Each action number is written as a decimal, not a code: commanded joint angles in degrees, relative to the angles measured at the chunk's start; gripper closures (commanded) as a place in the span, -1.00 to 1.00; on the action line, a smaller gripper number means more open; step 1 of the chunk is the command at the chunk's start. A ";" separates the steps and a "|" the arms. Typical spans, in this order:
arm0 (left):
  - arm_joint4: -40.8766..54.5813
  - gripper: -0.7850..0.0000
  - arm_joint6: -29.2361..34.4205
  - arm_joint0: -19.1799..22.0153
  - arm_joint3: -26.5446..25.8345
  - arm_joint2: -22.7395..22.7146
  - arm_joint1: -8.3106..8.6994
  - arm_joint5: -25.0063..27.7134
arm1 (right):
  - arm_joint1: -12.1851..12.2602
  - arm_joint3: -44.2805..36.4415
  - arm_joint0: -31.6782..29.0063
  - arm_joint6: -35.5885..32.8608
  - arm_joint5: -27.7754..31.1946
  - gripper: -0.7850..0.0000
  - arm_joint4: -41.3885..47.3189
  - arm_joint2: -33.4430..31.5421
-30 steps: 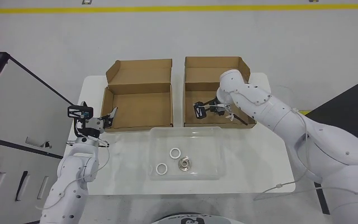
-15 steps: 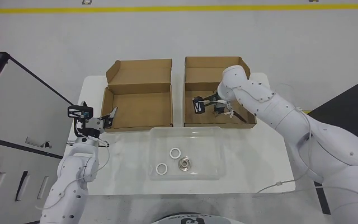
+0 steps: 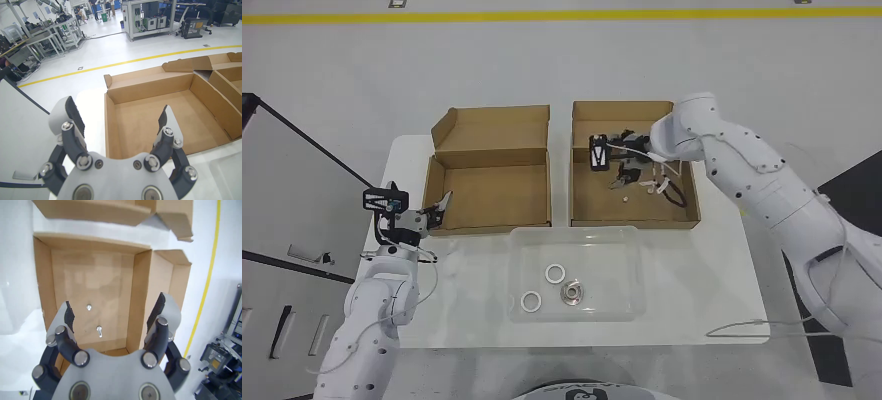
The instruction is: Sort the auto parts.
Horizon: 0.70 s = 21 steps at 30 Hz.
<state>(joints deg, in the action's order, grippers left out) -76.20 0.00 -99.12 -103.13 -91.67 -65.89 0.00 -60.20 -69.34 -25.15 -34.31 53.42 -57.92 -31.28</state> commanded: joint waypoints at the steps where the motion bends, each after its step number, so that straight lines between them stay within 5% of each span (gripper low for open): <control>1: 0.00 -1.00 0.00 0.00 0.00 0.00 0.00 0.00 | 1.96 -3.57 -2.63 2.70 0.10 -1.00 3.43 -4.49; 10: 0.00 -1.00 0.00 0.00 0.00 0.00 0.00 0.00 | 8.64 -19.57 -17.10 14.56 0.88 -1.00 13.89 -23.00; 21: 0.00 -1.00 0.00 0.00 0.00 0.00 0.00 0.00 | 12.03 -30.80 -29.73 19.23 0.07 -1.00 20.63 -37.66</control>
<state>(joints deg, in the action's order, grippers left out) -76.20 0.00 -99.12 -103.13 -91.67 -65.89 0.00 -48.37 -99.57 -53.85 -15.28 53.52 -37.88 -67.77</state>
